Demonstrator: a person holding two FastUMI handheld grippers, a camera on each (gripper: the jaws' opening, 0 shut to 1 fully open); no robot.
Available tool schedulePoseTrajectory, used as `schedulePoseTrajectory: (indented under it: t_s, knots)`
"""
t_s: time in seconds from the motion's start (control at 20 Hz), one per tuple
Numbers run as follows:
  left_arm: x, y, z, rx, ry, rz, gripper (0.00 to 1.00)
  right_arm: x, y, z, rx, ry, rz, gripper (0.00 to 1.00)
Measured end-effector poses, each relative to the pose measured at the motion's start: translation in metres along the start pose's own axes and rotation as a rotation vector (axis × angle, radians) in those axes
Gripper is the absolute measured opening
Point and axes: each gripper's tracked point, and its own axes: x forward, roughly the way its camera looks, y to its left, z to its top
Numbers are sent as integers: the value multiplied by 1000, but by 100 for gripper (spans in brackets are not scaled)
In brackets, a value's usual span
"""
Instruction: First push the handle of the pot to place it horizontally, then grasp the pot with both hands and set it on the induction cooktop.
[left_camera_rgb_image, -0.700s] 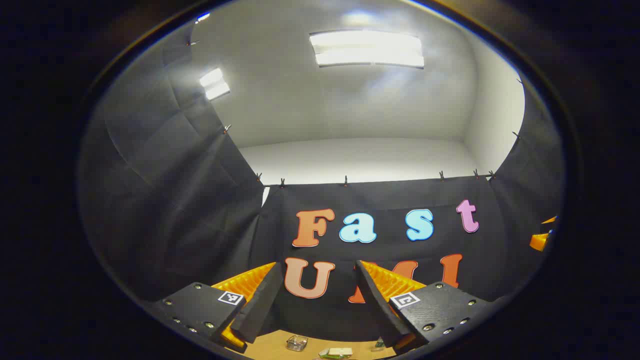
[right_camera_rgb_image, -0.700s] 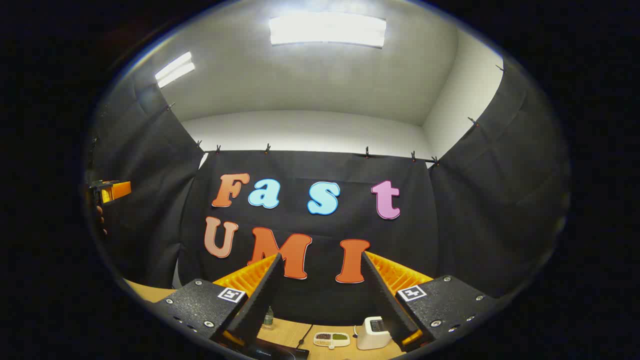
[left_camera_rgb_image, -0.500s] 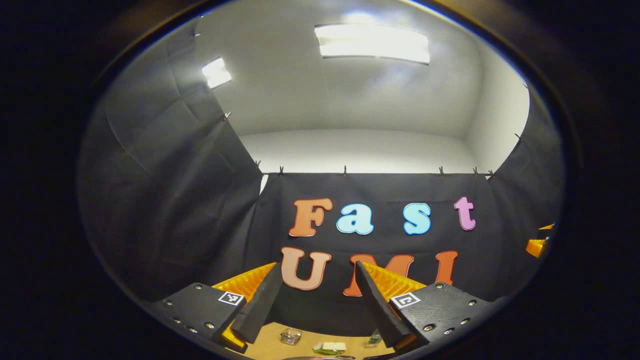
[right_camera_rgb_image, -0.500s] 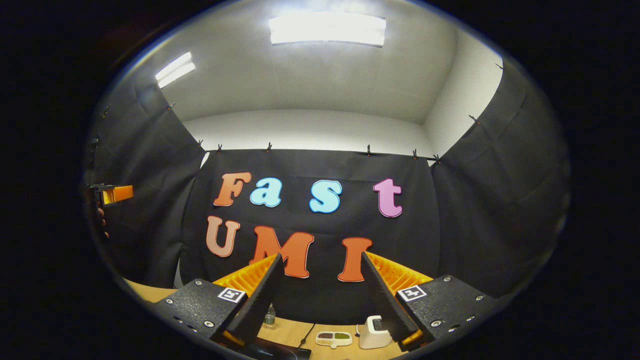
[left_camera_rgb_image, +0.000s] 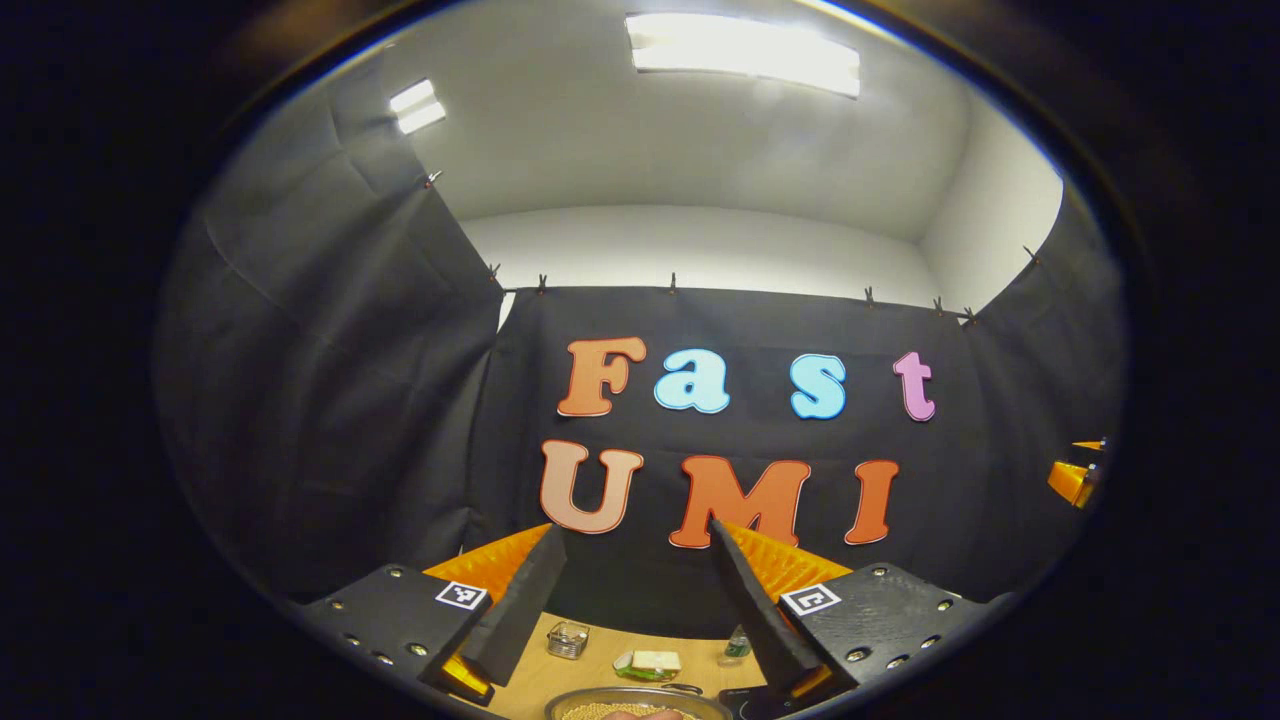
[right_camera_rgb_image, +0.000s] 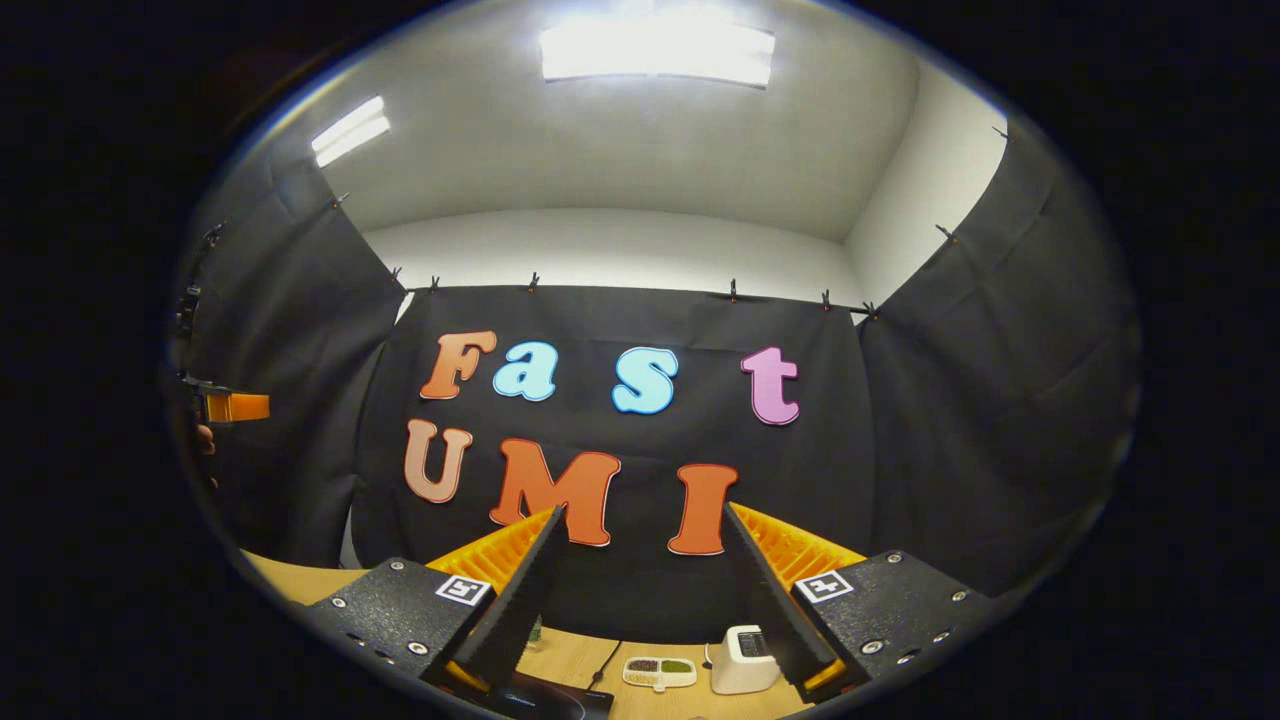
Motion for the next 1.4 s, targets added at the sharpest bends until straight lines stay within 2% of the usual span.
schedulePoseTrajectory:
  t_s: [0.05,0.15,0.2,0.25,0.3,0.35,0.4,0.45,0.5,0.65,0.7,0.8,0.95,1.1,1.2,1.3,1.35,1.4]
  knots:
    - [-2,-3,2,4,-7,-9,91,0,2,-1,3,4,5,95]
    - [-3,0,12,31,-48,0,90,2,4,0,5,4,15,95]
    - [-3,1,17,51,-73,10,87,2,5,0,3,0,16,95]
    - [-5,1,21,70,-93,15,90,3,5,1,2,-5,17,95]
    - [-8,0,25,86,-116,20,87,4,6,2,1,-9,19,95]
    - [-12,1,30,102,-141,28,90,3,6,3,1,-14,20,95]
    - [-15,6,37,120,-175,49,87,3,7,4,1,-19,22,95]
    - [-19,11,44,135,-206,74,90,1,7,5,1,-26,24,95]
    - [-23,11,49,141,-231,89,87,0,8,7,0,-33,23,95]
    - [-31,9,53,133,-262,91,87,-1,7,6,-5,-46,20,95]
    - [-32,11,51,131,-259,91,90,-2,7,5,-6,-48,19,95]
    - [-30,10,40,137,-226,81,87,-4,8,2,-4,-48,17,95]
    - [-24,4,14,142,-130,49,87,-6,9,-6,3,-34,21,95]
    - [-21,-2,-13,140,-38,5,90,-8,9,-15,11,-11,25,95]
    - [-20,-16,-35,145,34,-51,94,-8,9,-21,15,-1,29,95]
    - [-24,-24,-59,155,112,-88,75,-9,9,-25,19,6,31,95]
    - [-25,-24,-71,163,146,-95,54,-10,9,-28,21,9,32,95]
    - [-26,-23,-81,172,179,-100,55,-11,8,-30,23,11,32,95]
